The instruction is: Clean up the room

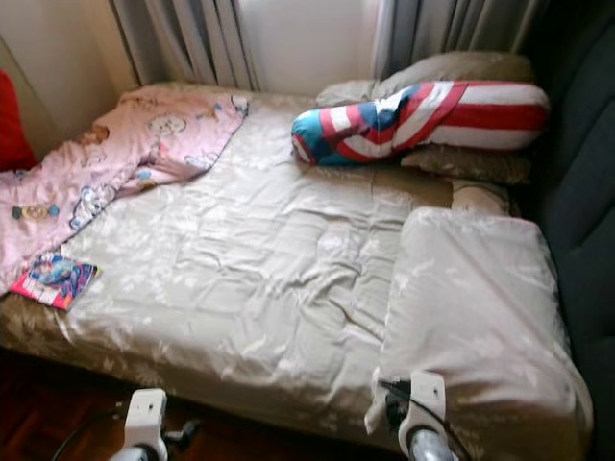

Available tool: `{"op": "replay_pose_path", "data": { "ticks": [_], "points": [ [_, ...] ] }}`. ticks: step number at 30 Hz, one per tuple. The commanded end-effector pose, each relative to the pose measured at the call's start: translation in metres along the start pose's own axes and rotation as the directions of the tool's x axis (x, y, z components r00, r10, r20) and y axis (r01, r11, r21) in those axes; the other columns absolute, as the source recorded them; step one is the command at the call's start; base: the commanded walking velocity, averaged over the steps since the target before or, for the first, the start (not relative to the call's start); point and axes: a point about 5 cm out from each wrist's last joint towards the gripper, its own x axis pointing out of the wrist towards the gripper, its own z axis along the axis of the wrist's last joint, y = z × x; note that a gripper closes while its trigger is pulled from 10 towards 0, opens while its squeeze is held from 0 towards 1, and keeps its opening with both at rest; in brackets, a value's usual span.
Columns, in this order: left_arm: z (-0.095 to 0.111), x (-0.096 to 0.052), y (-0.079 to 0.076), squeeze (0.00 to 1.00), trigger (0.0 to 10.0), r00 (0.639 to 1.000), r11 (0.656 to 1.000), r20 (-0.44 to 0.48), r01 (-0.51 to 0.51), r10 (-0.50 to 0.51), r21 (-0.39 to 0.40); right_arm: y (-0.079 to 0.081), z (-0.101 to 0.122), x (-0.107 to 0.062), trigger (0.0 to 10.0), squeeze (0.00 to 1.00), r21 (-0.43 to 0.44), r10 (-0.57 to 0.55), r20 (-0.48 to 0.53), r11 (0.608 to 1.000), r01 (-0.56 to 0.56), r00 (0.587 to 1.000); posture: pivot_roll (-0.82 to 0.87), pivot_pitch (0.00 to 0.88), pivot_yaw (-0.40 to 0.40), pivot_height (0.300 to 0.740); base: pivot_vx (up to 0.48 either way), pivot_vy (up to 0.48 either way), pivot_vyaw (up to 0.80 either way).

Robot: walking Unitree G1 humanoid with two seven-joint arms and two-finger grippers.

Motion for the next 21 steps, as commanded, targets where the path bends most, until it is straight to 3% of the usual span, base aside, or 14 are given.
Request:
{"op": "replay_pose_path", "data": {
  "ticks": [1, 21],
  "points": [
    [-0.0065, -0.0016, 0.0009, 0.00, 10.0, 1.000, 1.000, -0.023, -0.006, 0.005, -0.014, -0.0053, -0.0038, -0.0012, 10.0, 0.00, 0.010, -0.018, -0.014, 1.000, 0.018, 1.000, -0.06, 0.035, 0.045, 0.740, 0.000, 0.292, 0.00],
    [-0.0032, -0.0015, 0.0050, 0.00, 10.0, 1.000, 1.000, -0.015, -0.012, 0.011, -0.008, -0.0015, -0.0059, -0.0018, 10.0, 0.00, 0.036, -0.014, -0.016, 0.999, 0.015, 1.000, -0.06, 0.036, 0.058, 0.740, 0.000, 0.292, 0.00]
  ]
}}
